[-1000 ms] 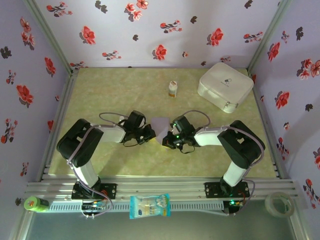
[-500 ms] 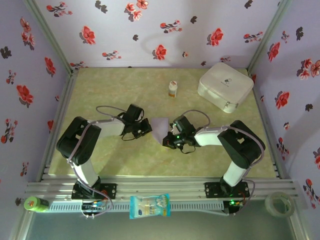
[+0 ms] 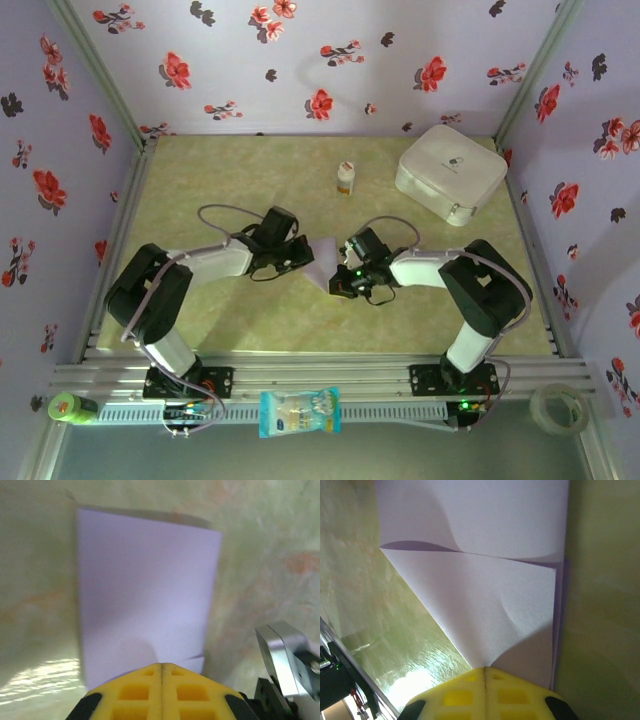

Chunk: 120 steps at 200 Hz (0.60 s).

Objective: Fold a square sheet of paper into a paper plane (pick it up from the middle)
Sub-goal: Third fold the triangle at the center of the table.

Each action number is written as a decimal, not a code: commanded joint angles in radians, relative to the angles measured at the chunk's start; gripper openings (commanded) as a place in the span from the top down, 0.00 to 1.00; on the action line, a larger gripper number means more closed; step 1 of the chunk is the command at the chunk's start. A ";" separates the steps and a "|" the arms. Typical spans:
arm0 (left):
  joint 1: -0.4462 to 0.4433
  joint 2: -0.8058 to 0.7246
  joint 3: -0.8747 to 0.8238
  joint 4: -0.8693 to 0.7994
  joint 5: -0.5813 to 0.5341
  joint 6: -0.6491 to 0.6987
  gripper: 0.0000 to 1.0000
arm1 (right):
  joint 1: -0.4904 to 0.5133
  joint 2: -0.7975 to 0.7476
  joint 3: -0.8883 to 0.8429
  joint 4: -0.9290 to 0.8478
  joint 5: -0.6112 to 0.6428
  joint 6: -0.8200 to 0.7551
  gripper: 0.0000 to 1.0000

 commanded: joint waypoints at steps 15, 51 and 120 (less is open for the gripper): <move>-0.073 0.010 -0.069 0.111 0.013 -0.057 0.99 | -0.011 0.029 -0.016 -0.187 0.076 -0.034 1.00; -0.080 0.050 -0.126 0.189 0.008 -0.074 0.98 | -0.011 0.020 -0.028 -0.163 0.073 -0.015 1.00; -0.057 0.094 -0.141 0.080 -0.081 -0.007 1.00 | -0.011 -0.032 0.004 -0.139 0.030 -0.004 0.95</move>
